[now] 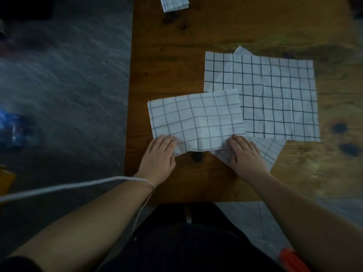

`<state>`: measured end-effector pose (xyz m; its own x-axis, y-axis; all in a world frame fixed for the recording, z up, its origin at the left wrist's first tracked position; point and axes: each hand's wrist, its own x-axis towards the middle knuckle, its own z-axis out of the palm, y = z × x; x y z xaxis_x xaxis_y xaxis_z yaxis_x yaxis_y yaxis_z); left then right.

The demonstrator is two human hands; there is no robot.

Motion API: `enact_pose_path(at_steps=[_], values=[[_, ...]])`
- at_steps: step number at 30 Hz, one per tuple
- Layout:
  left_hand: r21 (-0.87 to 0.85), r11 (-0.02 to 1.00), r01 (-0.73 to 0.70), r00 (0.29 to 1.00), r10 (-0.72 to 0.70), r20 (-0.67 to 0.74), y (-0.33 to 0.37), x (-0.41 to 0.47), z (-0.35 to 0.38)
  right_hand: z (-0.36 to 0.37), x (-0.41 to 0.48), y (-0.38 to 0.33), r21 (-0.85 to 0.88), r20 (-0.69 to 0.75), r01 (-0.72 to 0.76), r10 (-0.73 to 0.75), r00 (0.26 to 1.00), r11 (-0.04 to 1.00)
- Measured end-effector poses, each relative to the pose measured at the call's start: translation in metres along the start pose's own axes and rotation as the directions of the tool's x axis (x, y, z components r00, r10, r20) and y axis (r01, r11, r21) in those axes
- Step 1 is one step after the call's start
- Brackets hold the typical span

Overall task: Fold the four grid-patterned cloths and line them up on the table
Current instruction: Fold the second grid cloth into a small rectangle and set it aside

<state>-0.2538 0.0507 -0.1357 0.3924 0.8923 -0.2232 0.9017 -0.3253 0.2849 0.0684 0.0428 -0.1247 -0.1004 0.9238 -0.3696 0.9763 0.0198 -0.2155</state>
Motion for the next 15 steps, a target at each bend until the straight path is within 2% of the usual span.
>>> enact_pose_path(at_steps=[5,9,12,15], values=[[0.087,0.996,0.036,0.999,-0.038,0.027,-0.018,-0.012,0.004,0.004,-0.001,0.017,0.003,0.021,0.037,-0.037,0.999,0.999],[0.060,0.990,0.125,0.992,-0.124,-0.015,-0.006,-0.020,0.003,0.005,-0.005,0.016,-0.018,-0.002,0.057,-0.057,0.998,0.998],[0.024,0.998,0.054,0.999,-0.053,-0.007,0.035,-0.014,0.003,0.004,-0.007,-0.004,-0.037,-0.020,0.193,-0.194,0.981,0.980],[0.059,0.998,-0.001,0.998,-0.002,0.059,0.072,-0.008,0.021,0.020,-0.009,-0.020,-0.070,0.050,0.352,-0.349,0.936,0.933]])
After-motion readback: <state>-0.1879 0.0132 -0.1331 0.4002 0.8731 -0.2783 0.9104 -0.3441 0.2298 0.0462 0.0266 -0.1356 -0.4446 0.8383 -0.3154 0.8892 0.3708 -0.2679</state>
